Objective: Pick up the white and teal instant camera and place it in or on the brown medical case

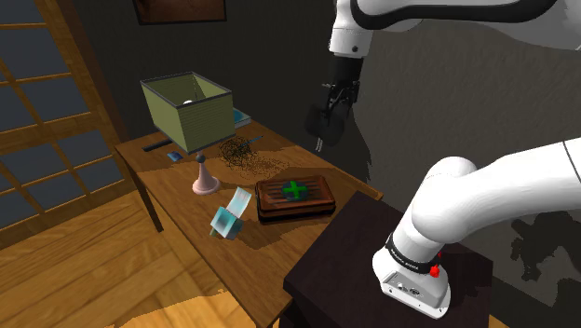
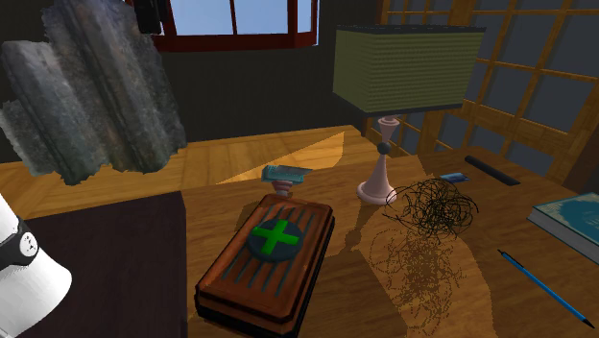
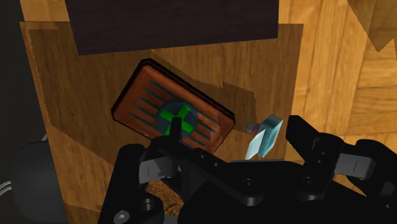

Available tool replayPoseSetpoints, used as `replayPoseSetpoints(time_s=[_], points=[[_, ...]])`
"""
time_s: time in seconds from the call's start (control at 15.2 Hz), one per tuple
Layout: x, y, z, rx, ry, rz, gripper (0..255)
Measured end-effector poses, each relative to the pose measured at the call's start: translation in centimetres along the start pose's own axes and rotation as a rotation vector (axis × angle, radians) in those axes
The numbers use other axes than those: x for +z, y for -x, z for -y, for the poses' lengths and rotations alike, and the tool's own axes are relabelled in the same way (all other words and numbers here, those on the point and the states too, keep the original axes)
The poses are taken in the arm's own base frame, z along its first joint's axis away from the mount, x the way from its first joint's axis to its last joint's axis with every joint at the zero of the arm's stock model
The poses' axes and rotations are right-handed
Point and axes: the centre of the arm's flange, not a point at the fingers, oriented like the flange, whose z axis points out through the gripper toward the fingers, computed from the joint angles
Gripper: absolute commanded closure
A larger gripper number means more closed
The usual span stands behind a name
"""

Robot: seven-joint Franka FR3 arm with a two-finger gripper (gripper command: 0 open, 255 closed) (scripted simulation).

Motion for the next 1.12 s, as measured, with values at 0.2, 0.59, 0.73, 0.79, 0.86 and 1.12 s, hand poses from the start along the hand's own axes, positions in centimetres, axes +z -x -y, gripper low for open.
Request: replayPoseSetpoints(time_s=[0.2,0.59,0.73,0.79,0.86,1.12], points=[[1.6,-0.4,-0.3,0.010,-0.025,-0.004,0],[8.9,-2.5,-0.6,0.059,-0.144,-0.026,0],[11.2,-3.4,-0.3,0.077,-0.185,-0.034,0],[12.2,-3.7,-0.1,0.085,-0.205,-0.039,0],[13.2,-3.8,0.1,0.093,-0.227,-0.043,0],[18.4,-5.8,0.2,0.128,-0.310,-0.060,0]])
